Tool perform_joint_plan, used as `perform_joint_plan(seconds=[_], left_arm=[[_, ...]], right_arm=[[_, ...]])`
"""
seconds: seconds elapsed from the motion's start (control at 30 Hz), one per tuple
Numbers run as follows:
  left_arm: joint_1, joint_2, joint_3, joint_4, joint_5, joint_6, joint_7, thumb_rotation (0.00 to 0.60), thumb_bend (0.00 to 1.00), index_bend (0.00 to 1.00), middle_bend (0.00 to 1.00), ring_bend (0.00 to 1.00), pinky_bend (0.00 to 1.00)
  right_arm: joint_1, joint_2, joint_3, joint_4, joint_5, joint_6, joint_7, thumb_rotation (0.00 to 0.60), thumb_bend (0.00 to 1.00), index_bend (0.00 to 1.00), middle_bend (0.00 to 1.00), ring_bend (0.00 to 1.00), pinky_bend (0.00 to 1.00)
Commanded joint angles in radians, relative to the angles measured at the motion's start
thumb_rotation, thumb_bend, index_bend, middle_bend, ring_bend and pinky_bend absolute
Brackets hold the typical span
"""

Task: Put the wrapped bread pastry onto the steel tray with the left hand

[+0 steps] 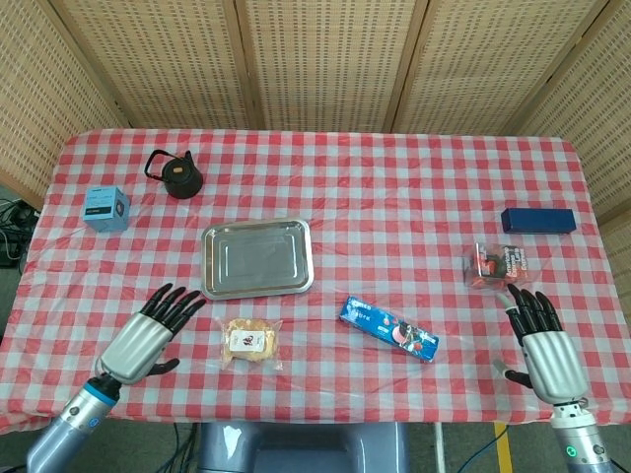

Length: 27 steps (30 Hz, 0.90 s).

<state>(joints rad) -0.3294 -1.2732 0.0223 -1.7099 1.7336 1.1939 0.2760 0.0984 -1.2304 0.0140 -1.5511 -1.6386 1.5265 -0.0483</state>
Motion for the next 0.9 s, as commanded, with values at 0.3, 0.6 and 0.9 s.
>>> perform_joint_plan(seconds=[0.3,0.6,0.9], left_arm=[[-0.120,-0.086,-0.065,-0.109,-0.254,-0.231,0.238,0.600,0.00,0.00,0.00,0.00,0.00],[-0.183,-0.173,-0.092,-0.120,-0.464,-0.278,0.395,0.600,0.00,0.00,0.00,0.00,0.00],[-0.239,-0.237,-0.084,-0.113,-0.606,-0.284,0.487,0.600,0.00,0.00,0.00,0.00,0.00]], right_arm=[[0.000,0.013,0.004,-0.004,0.005,0.002,0.029,0.600,0.05,0.00,0.00,0.00,0.00],[-0.002,0.020,0.004,-0.007,0.001,0.007,0.046,0.600,0.05,0.00,0.00,0.00,0.00],[-0.001,0.023,0.004,-0.008,-0.001,0.006,0.054,0.600,0.05,0.00,0.00,0.00,0.00]])
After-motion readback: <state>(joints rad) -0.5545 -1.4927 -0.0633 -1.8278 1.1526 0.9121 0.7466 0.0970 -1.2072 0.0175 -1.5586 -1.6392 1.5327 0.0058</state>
